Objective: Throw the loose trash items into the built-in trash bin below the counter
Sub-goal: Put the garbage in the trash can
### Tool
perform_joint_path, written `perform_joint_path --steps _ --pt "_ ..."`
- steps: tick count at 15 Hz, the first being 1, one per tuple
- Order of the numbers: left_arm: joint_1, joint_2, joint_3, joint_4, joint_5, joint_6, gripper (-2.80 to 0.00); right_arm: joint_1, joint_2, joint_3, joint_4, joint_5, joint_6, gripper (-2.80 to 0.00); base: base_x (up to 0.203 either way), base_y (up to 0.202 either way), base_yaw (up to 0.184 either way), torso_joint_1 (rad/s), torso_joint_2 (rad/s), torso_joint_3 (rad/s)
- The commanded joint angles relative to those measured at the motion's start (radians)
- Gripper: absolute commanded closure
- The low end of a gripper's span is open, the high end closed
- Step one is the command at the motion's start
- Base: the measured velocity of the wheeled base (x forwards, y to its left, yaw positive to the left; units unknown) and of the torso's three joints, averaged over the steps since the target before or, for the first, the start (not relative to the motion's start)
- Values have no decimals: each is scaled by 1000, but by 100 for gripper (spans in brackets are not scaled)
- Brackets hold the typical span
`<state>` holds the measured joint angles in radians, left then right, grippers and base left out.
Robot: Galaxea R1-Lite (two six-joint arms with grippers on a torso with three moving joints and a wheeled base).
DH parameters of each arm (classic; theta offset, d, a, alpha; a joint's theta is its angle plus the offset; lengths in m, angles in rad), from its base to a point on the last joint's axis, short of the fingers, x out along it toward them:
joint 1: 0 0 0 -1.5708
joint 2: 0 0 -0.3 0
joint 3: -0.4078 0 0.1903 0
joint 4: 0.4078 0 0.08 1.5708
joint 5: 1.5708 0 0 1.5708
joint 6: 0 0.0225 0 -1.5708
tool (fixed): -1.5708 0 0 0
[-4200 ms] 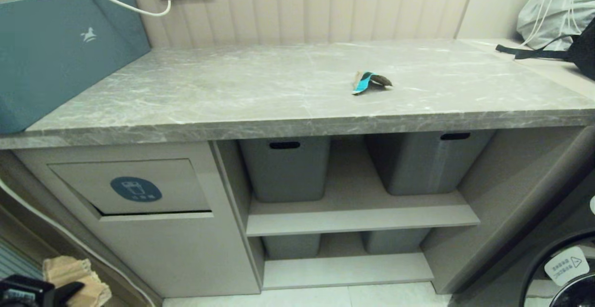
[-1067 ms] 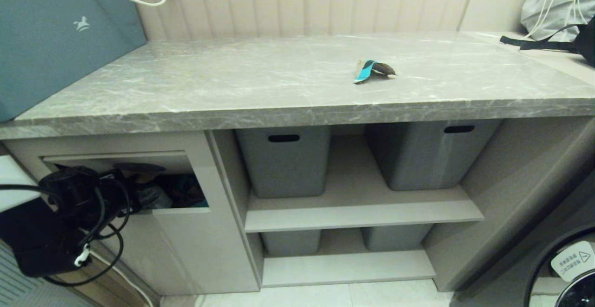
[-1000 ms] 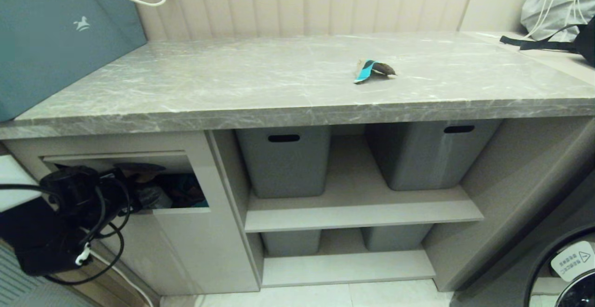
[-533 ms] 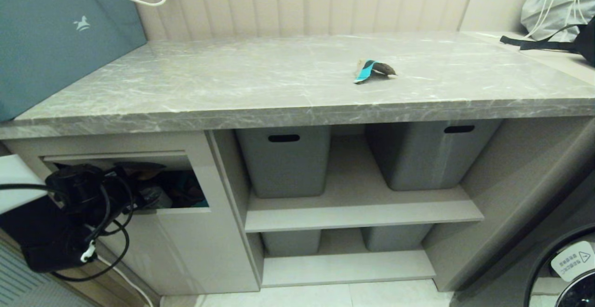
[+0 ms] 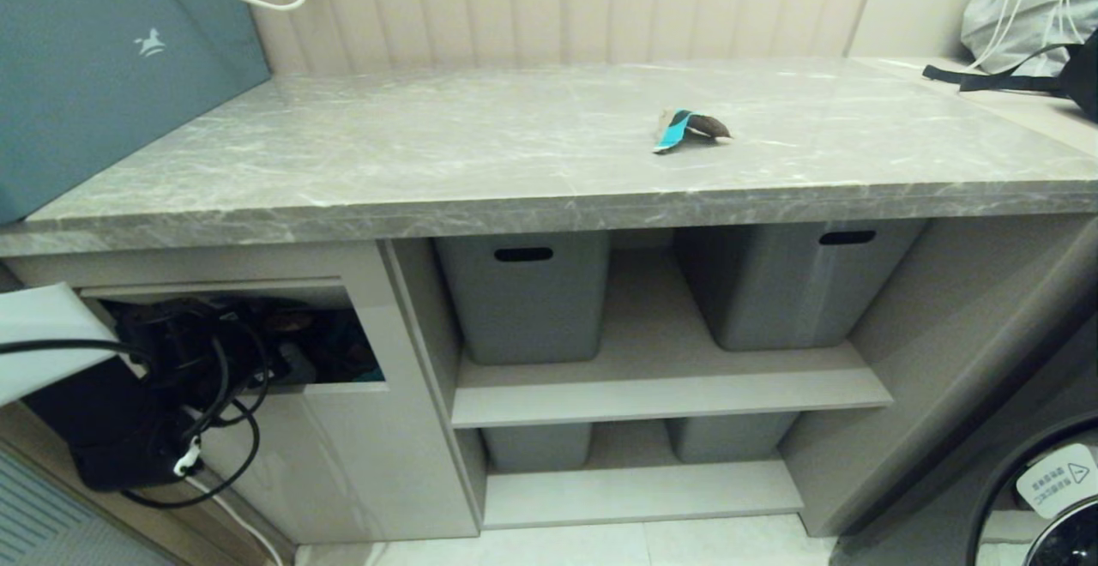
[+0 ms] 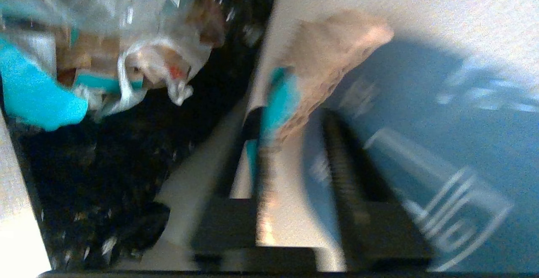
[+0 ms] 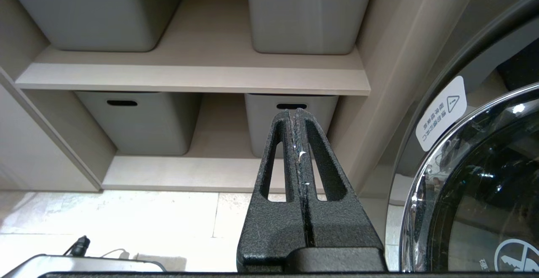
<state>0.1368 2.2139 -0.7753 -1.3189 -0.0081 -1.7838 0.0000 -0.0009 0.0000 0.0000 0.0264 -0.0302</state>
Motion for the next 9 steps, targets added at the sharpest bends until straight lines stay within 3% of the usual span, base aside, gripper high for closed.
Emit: perform_joint_path --steps 1,6,9 --pt "-5 6 -1 -8 -1 -9 -280 0 -1 -1 0 1 0 0 0 0 0 0 0 0" --pt "-5 12 -2 15 -6 -9 -280 0 -1 -2 0 1 0 0 0 0 0 0 0 0" --pt "-20 26 -9 55 -10 61 -280 0 -1 -1 0 1 0 0 0 0 0 0 0 0"
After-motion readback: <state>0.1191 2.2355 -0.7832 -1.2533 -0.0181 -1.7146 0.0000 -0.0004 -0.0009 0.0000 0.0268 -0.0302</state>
